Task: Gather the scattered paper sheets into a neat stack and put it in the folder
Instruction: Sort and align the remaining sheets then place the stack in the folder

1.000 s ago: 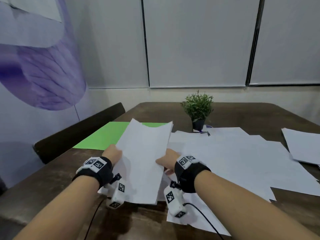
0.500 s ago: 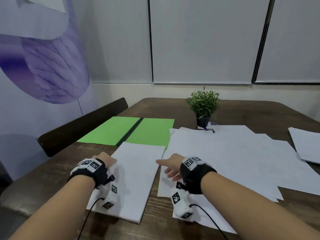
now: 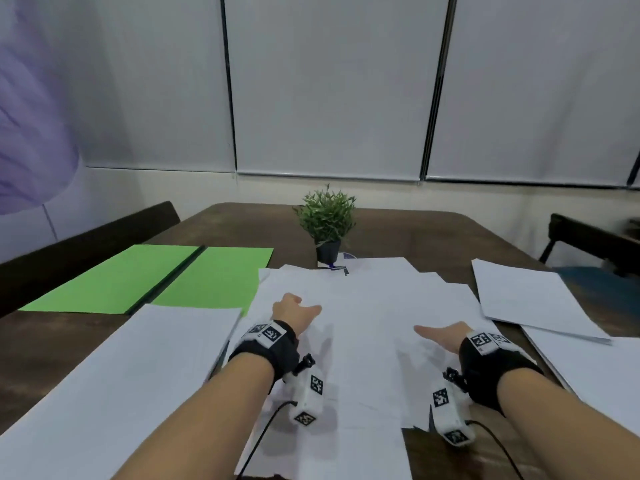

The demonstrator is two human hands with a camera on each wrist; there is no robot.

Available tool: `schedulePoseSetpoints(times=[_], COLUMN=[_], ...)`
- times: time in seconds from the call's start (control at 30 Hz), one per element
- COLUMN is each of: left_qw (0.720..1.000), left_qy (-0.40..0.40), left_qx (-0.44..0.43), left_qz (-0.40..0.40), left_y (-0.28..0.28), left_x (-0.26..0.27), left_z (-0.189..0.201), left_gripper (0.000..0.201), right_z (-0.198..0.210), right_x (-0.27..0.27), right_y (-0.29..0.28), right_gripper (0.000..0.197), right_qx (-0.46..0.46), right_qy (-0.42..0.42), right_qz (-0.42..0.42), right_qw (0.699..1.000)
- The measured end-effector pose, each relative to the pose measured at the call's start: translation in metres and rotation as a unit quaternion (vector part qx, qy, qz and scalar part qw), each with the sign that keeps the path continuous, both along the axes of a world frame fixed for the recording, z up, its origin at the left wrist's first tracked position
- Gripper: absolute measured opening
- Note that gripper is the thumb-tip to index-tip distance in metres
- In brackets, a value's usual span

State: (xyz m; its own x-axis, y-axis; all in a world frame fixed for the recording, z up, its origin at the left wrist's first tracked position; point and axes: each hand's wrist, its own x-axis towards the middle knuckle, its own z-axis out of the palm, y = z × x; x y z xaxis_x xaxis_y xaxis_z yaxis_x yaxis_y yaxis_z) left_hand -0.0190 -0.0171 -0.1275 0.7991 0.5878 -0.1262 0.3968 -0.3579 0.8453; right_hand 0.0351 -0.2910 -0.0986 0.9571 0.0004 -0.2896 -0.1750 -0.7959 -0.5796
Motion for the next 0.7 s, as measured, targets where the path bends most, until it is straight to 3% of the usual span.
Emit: schedulePoseSetpoints(times=[0.07, 0.2, 0.33, 0.53, 0.6, 0.7], left_qw=[0.996, 0.965, 0.940, 0.940, 0.939, 0.933], left_qy=[0.059, 0.205, 0.277, 0.275, 0.277, 0.281], left_qx=[0.070, 0.160, 0.187, 0.173, 0.160, 0.177], left_qz=[-0.020, -0.045, -0.064, -0.100, -0.125, -0.138], left_y=[-0.014, -0.022, -0.016, -0.008, -0.003, 0.003], left_x=[0.016, 0.040, 0.060, 0.057, 0.057, 0.055], left_z=[-0.011, -0.022, -0.028, -0.018, -0.012, -0.008], left_gripper=[0.071, 0.114, 0.142, 0.149, 0.146, 0.122], right_z=[-0.008, -0.033, -0.021, -0.016, -0.010, -0.001], right_x=[0.005, 0.033, 0.020, 0.024, 0.026, 0.030], right_y=[-0.013, -0.020, -0.019, -0.020, -0.026, -0.035], right_gripper=[0.079, 0.142, 0.118, 0.118, 0.111, 0.107], right_qx=[-0.029, -0.134, -0.205, -0.252, -0.257, -0.246], right_qy=[0.007, 0.038, 0.041, 0.041, 0.054, 0.079], right_qz=[0.010, -0.012, 0.019, 0.095, 0.133, 0.168], right_qw=[0.999, 0.990, 0.978, 0.962, 0.956, 0.951])
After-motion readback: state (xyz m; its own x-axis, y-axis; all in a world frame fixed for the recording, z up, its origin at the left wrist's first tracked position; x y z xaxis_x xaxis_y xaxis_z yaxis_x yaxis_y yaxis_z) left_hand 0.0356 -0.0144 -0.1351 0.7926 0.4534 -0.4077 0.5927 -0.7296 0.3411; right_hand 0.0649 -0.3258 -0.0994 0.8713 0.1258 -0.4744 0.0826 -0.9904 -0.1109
